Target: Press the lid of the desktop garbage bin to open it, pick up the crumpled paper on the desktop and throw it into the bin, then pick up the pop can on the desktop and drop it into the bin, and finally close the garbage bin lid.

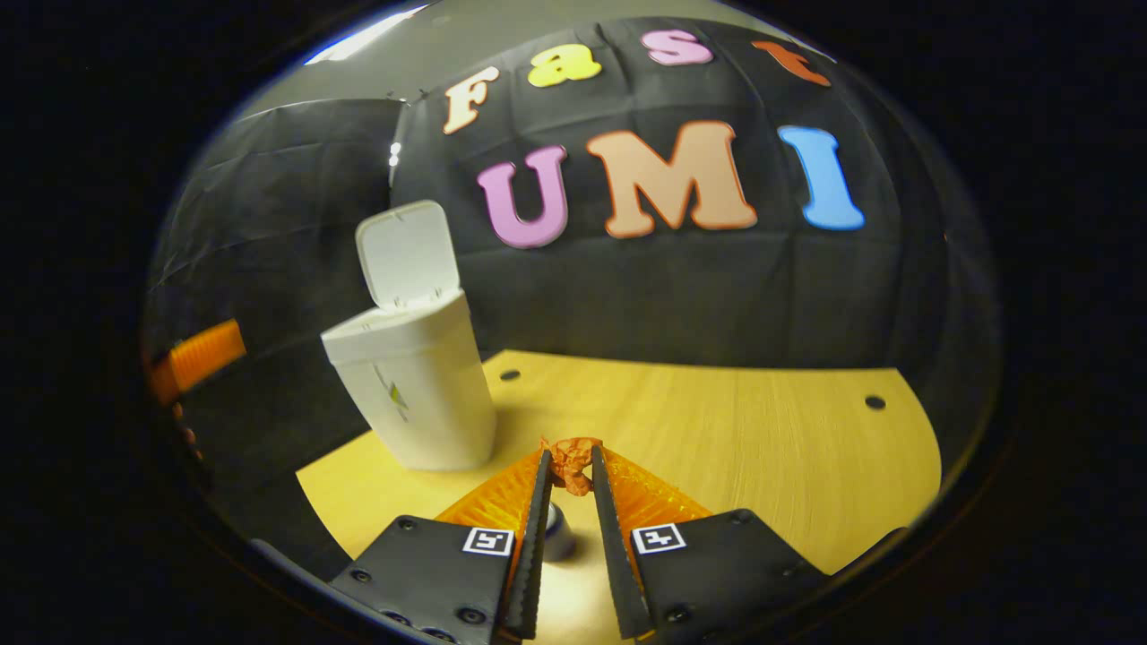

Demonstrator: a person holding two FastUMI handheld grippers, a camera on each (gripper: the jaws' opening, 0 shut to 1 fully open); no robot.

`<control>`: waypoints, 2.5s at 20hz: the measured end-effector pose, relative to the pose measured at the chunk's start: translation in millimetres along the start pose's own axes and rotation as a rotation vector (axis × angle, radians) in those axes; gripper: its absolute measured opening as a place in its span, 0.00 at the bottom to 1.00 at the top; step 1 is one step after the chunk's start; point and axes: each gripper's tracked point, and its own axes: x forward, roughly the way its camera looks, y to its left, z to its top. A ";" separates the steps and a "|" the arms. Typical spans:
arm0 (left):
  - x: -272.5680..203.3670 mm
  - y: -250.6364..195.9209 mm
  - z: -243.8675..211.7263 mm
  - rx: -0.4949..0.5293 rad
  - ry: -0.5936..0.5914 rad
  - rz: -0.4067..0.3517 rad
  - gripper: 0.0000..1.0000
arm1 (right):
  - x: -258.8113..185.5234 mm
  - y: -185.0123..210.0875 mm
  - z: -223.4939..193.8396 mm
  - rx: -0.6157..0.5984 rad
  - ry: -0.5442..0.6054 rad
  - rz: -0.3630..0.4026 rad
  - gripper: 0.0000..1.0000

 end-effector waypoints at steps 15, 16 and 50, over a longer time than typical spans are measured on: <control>4.5 114.7 -49.1 -0.028 0.069 0.049 0.93 | 205.4 203.6 102.1 -0.169 -0.044 0.122 0.35; 1.0 121.1 -52.8 -0.028 0.079 0.056 0.93 | 219.8 204.8 98.7 -0.165 -0.016 0.110 0.35; 73.0 -216.7 -278.9 0.009 0.331 -0.216 0.95 | -262.8 -215.1 80.2 -0.171 -0.251 -0.685 0.96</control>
